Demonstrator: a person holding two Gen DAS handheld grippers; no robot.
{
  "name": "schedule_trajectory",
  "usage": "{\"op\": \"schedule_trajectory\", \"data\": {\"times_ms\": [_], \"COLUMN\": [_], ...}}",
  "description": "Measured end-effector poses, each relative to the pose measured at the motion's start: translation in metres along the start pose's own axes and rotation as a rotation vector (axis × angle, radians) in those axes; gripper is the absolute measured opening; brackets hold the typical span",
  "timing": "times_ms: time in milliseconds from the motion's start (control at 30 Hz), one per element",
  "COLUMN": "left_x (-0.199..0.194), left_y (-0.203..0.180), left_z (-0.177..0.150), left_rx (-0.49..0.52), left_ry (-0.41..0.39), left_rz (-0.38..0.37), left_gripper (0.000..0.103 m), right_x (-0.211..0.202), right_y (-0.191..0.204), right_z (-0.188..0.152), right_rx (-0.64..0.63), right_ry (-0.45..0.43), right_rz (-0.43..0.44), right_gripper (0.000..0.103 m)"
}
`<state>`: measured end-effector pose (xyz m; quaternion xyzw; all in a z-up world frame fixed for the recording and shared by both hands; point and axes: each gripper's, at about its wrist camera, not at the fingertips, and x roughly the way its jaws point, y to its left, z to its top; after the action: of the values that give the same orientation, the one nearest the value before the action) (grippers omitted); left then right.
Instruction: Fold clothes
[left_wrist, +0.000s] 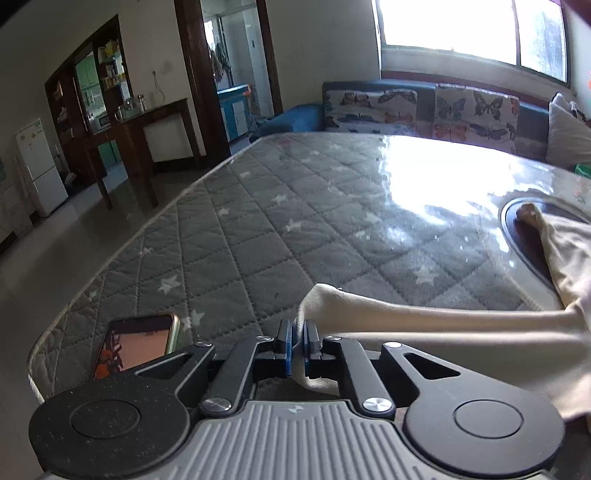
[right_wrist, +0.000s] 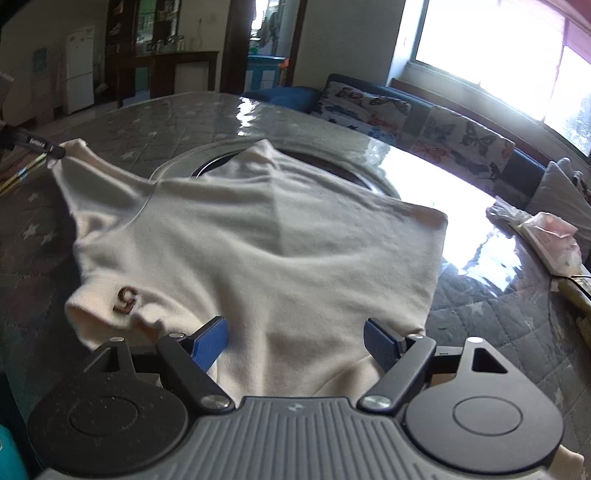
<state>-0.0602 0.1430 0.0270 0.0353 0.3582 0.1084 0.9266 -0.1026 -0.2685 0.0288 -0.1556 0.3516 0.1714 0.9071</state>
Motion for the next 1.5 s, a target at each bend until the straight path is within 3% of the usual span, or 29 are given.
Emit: {"op": "schedule_trajectory", "data": {"times_ms": [233,400,533,600,700,800,1033,1233,1500], "left_x": [0.004,0.005,0.001,-0.001,-0.007,-0.018,-0.04,-0.058,-0.085], "left_y": [-0.006,-0.006,-0.002,0.0,-0.001,-0.01,-0.065,-0.136,-0.225], "left_z": [-0.001,0.0,0.003,0.005,0.009,0.017,0.028,0.024,-0.001], "left_rx": [0.032,0.051,0.046,0.038,0.032,0.049,0.11,0.228,0.408], "left_ry": [0.011,0.016,0.008,0.003,-0.012,-0.046,-0.1,-0.102,-0.094], "left_rz": [-0.001,-0.002,0.007,0.011,0.003,-0.031,-0.241,-0.464,-0.701], "left_gripper": [0.007,0.013,0.019,0.021,0.028,0.042,0.056,0.056,0.056], "right_x": [-0.011,-0.015,-0.027,-0.022,-0.018,-0.03,-0.051,-0.064,-0.077], "right_y": [0.009,0.03,0.03,0.035,0.039,0.031,-0.005,-0.043,-0.104], "right_z": [0.005,-0.002,0.003,0.001,-0.007,-0.006,-0.01,-0.034,-0.078], "right_rx": [-0.009,-0.131,-0.119,-0.133,-0.118,-0.061,0.103,0.239,0.437], "right_ry": [-0.038,-0.035,-0.072,-0.046,-0.026,-0.047,-0.07,-0.061,-0.017], "right_rz": [0.046,0.04,0.054,0.073,0.096,0.114,0.039,-0.093,-0.304], "right_gripper": [0.082,0.082,0.082,0.082,0.081,0.081,0.081,0.08,0.077]}}
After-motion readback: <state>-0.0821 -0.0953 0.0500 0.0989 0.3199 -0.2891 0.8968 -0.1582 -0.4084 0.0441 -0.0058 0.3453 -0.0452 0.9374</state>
